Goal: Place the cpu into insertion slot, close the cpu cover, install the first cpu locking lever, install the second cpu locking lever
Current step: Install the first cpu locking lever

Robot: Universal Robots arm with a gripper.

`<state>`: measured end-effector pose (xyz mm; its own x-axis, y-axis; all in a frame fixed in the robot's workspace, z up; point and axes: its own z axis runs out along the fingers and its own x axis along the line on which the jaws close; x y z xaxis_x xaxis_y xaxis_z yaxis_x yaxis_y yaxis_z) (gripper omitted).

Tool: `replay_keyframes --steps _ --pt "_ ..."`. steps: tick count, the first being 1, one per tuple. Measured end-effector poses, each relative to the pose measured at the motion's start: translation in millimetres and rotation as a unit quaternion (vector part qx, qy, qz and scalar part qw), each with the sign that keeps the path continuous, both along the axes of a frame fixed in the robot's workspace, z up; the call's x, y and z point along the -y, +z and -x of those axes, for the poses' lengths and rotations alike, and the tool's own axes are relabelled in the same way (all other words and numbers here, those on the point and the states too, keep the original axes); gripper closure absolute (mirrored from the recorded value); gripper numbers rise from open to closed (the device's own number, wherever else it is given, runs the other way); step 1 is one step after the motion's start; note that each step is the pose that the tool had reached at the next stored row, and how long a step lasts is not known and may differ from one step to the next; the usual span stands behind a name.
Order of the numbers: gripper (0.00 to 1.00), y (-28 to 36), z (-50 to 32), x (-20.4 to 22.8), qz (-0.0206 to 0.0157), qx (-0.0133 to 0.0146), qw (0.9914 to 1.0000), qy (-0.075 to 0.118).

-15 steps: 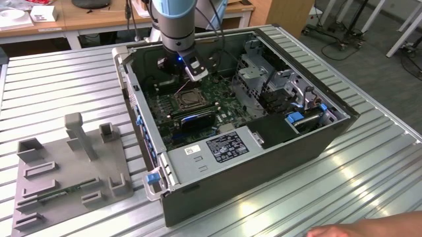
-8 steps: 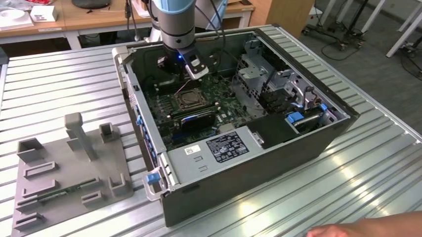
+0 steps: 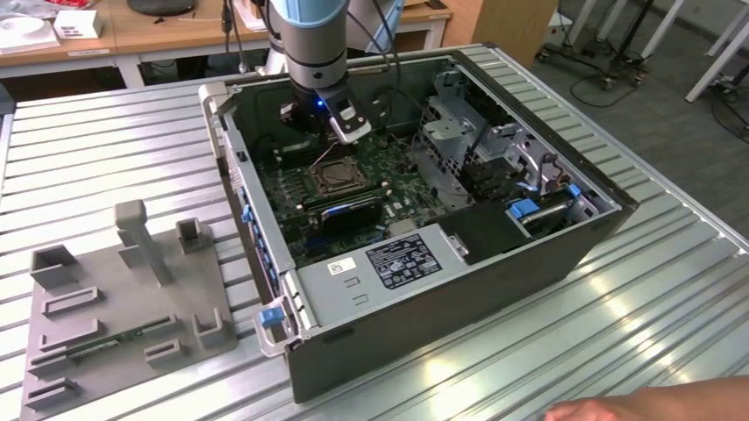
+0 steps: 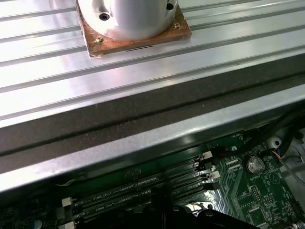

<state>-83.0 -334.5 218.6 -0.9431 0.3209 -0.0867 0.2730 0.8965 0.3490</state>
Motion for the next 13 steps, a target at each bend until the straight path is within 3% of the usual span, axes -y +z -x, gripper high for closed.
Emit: replay_keyframes --steps 4,13 --pt "0.89 -1.2 0.0 2.9 0.0 0.0 1.0 0.0" --pt "0.89 -5.3 0.0 4.7 0.0008 -0.0001 1.0 0.0"
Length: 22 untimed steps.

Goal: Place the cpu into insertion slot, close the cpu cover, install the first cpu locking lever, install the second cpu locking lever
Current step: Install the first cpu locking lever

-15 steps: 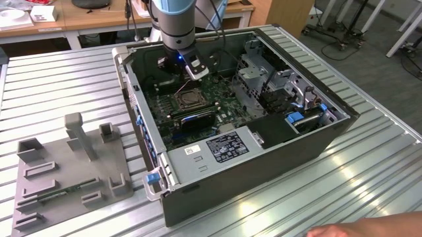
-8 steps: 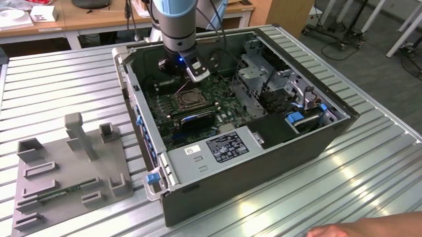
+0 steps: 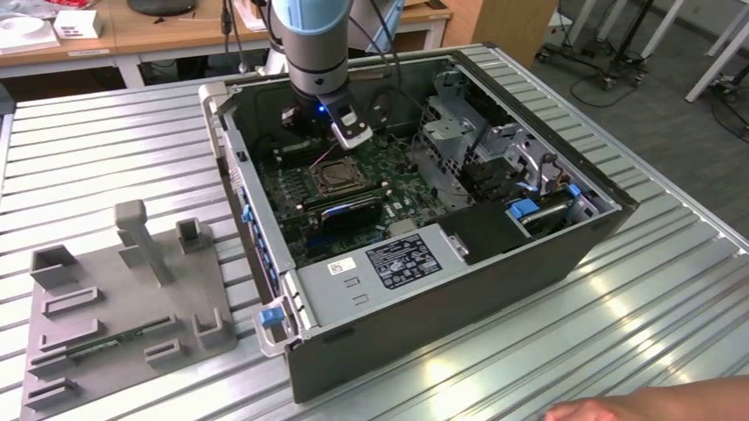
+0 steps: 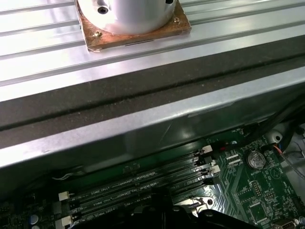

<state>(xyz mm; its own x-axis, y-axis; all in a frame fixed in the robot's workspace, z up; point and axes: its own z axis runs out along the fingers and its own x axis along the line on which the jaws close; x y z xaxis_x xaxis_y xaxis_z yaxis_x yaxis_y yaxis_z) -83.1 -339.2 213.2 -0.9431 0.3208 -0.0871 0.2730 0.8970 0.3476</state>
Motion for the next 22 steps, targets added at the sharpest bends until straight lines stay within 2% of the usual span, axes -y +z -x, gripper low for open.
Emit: replay_keyframes --steps 22 --pt "0.89 -8.5 -5.4 0.1 0.0018 0.0 1.0 0.0"
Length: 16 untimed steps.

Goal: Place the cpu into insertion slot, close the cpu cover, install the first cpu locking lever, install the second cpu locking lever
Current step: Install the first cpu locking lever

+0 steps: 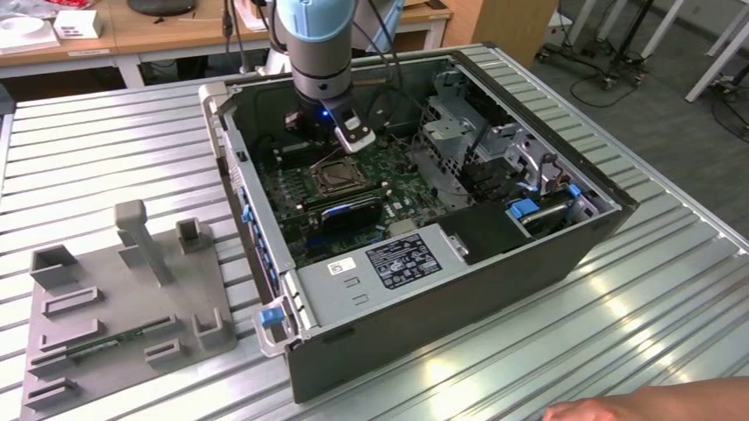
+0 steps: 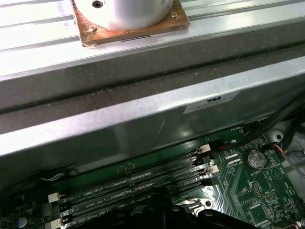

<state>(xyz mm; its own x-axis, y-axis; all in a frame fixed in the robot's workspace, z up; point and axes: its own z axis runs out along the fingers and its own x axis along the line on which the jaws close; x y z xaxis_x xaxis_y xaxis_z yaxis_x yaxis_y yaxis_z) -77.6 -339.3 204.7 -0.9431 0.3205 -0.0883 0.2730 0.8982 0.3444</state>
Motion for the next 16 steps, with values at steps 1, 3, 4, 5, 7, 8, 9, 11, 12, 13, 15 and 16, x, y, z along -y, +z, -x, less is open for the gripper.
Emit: replay_keyframes --steps 1,3,4,5,7,8,9,11,12,13,15,16 --pt "0.89 -0.7 -0.3 0.0 0.0 0.0 1.0 0.0" --pt "0.89 -1.8 -0.9 0.0 0.0002 0.0 1.0 0.0" --pt "0.89 -2.4 -1.2 0.0 0.0003 0.0 1.0 0.0" --pt "0.89 -2.8 -1.5 0.0 0.0004 0.0 1.0 0.0" --pt "0.89 -3.8 -2.1 0.0 0.0007 0.0 1.0 0.0" --pt "0.89 -4.2 -2.2 0.0 0.0008 0.0 1.0 0.0" --pt "0.89 -4.5 -2.3 0.0 0.001 0.0 1.0 0.0" --pt "0.89 -5.3 -2.6 0.0 0.0012 0.0 1.0 0.0" --pt "0.89 -5.8 -2.7 0.0 0.0013 0.0 1.0 0.0" --pt "0.89 -6.2 -2.8 0.0 0.0013 0.0 1.0 0.0" --pt "0.89 -7.1 -3.2 0.0 0.0014 0.0 1.0 0.0" --pt "0.89 -7.5 -3.5 0.0 0.0014 0.0 1.0 0.0"
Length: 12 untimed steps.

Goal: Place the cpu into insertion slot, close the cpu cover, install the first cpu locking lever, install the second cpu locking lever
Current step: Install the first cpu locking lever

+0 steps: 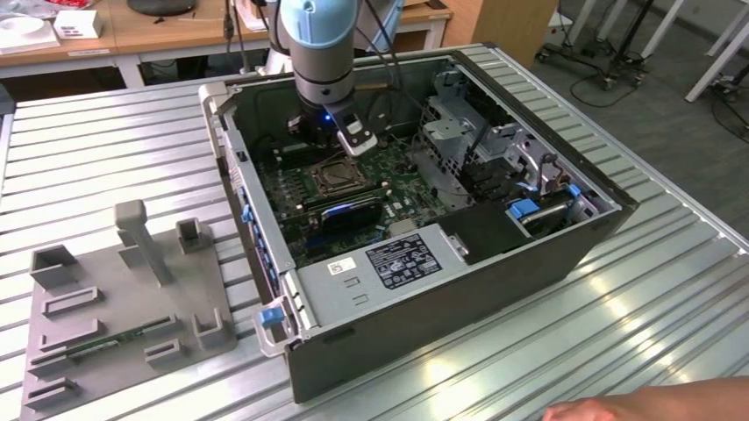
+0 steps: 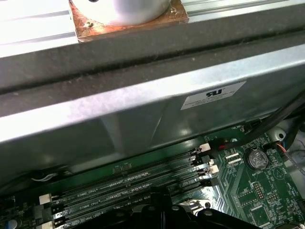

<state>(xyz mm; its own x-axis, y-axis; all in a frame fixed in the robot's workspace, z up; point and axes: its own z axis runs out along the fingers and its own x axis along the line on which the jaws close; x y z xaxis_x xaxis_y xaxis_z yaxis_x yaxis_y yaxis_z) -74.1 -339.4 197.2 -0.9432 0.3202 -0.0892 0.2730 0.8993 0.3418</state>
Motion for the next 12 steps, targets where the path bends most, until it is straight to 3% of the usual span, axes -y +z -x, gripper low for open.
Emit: replay_keyframes --steps 12 --pt "0.89 -5.6 -2.1 0.4 0.0001 0.0 1.0 0.0"
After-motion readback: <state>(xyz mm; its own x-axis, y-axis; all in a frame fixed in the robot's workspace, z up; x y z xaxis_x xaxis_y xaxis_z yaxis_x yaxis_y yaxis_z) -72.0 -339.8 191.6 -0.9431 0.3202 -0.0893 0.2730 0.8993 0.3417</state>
